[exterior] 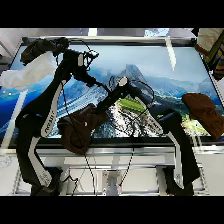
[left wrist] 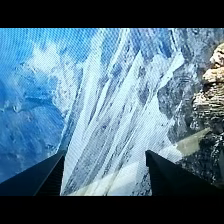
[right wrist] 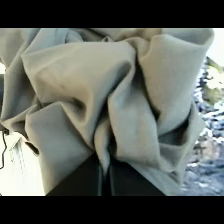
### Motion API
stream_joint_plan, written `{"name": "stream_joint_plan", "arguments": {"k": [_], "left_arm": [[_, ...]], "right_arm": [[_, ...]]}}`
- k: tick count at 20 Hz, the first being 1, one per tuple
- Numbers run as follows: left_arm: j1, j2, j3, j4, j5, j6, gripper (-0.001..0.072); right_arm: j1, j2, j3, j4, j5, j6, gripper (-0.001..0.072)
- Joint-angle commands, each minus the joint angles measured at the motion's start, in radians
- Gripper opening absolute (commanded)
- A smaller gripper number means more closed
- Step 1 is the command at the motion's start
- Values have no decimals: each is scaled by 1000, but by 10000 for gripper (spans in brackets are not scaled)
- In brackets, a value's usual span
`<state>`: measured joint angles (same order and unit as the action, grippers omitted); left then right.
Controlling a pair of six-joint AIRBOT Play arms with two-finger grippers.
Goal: Fold the shirts.
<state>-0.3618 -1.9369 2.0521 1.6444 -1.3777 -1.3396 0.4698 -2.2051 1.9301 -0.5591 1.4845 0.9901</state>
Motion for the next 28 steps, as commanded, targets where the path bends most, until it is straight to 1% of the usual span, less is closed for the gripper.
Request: {"name": "stream_joint_plan", "arguments": {"k": [1, 4, 10, 12, 16, 19, 22, 24, 28], "left_arm": [[1, 1, 1, 4, 6, -5, 529], [0, 1, 1, 4, 19, -8, 529], [0, 1, 1, 5, 36, -10, 529], [0, 1, 1, 4, 35, -26, 529], [0, 1, 1, -3, 35, -26, 529], [0, 1, 1, -16, 35, -31, 529], [0, 1, 1, -53, 35, -31, 529], [0, 1, 1, -83, 35, -34, 529], [0, 1, 1, -139, 42, -40, 530]], "right_arm": [[-44, 8, 2, -2, -6, 5, 27], [-129, 38, 2, -2, -38, 42, 26], [-283, 208, 2, -2, -145, 30, 26], [-322, 272, 2, -7, -187, 29, 25], [-355, 389, 2, -61, -256, 3, 25], [-352, 450, 2, -109, -324, 4, 23], [-352, 479, 2, -152, -332, 4, 23], [-352, 498, 5, -152, -329, 5, 23], [-339, 529, 96, -161, -271, 8, 23]]}}
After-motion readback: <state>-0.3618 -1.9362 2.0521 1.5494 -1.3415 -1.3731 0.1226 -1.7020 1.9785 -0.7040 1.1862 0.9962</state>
